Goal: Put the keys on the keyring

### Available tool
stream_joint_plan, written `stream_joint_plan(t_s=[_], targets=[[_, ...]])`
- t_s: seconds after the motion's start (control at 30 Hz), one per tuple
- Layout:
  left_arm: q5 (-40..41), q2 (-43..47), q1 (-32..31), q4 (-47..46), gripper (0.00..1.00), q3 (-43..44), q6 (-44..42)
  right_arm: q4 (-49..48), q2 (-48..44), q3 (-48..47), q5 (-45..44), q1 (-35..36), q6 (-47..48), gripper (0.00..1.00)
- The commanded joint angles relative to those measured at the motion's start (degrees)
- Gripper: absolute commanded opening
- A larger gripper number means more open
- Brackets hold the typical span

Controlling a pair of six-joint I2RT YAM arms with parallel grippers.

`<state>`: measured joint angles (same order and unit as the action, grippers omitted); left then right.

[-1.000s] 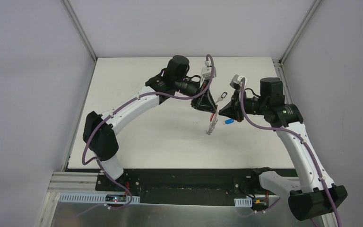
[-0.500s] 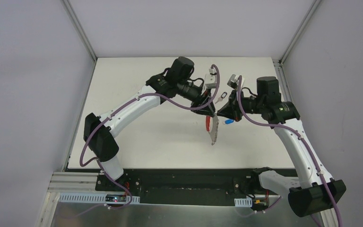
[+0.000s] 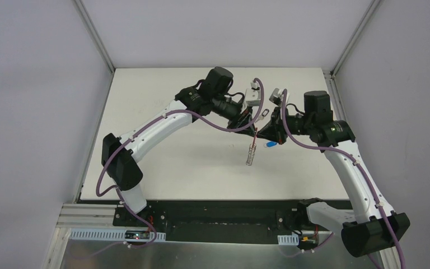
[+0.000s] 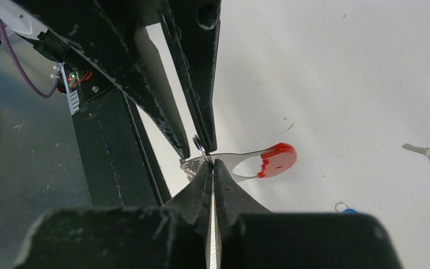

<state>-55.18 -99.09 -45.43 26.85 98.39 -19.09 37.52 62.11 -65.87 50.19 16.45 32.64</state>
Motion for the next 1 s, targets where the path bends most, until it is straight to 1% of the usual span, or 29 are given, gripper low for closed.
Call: stream_joint_plan(t_s=[0.0, 0.07, 0.13, 0.3, 0.33, 0.37, 0.43, 0.5, 0.57, 0.67, 0.73, 0.8, 0.97], targets=[[-0.6, -0.6, -0.9, 0.0, 0.13, 2.7, -0.8, -2.1, -0.7, 0.2, 1.7, 0.3, -0.6, 0.00], [-0.3, -0.8, -0.9, -0.3, 0.09, 2.9, -0.5, -2.1, -0.8, 0.3, 1.7, 0.3, -0.6, 0.00], [-0.2, -1.0, -0.8, -0.6, 0.01, 3.1, 0.1, -2.1, -0.9, 0.4, 1.9, 0.3, -0.6, 0.00], [-1.5, -0.4, -0.6, -1.2, 0.00, 2.7, 1.3, -3.4, -3.1, 1.4, 2.9, -0.5, -1.3, 0.00], [-2.5, -0.1, -0.4, -2.2, 0.00, 2.3, 2.7, -4.1, -4.1, 1.9, 3.6, -1.1, -1.7, 0.00], [-3.8, 0.3, 0.1, -4.5, 0.00, 1.5, 5.3, -5.2, -5.2, 2.5, 4.5, -1.7, -2.2, 0.04], [-7.2, 1.3, 1.0, -11.0, 0.00, -0.8, 12.1, -7.5, -7.6, 3.9, 6.3, -3.0, -3.2, 0.13], [-9.7, 2.5, 1.9, -20.0, 0.00, -4.2, 20.7, -7.7, -9.1, 4.2, 7.4, -4.3, -3.3, 0.21], [-11.5, 3.6, 2.5, -32.2, 0.00, -8.1, 30.3, -7.6, -10.3, 4.1, 7.6, -5.2, -3.3, 0.28], [-12.2, 4.3, 3.5, -53.9, 0.00, -15.6, 48.0, -6.9, -11.4, 3.4, 7.8, -6.1, -3.2, 0.32], [-12.2, 3.9, 4.0, -65.0, 0.00, -17.7, 56.6, -6.3, -11.7, 2.7, 8.4, -6.4, -3.2, 0.33], [-12.3, 3.6, 4.1, -69.6, 0.00, -18.5, 60.9, -5.9, -11.8, 2.1, 8.6, -6.7, -3.3, 0.33], [-11.8, 4.4, 4.2, -72.0, 0.00, -20.5, 62.6, -5.8, -11.5, 1.1, 8.8, -7.2, -3.5, 0.32]])
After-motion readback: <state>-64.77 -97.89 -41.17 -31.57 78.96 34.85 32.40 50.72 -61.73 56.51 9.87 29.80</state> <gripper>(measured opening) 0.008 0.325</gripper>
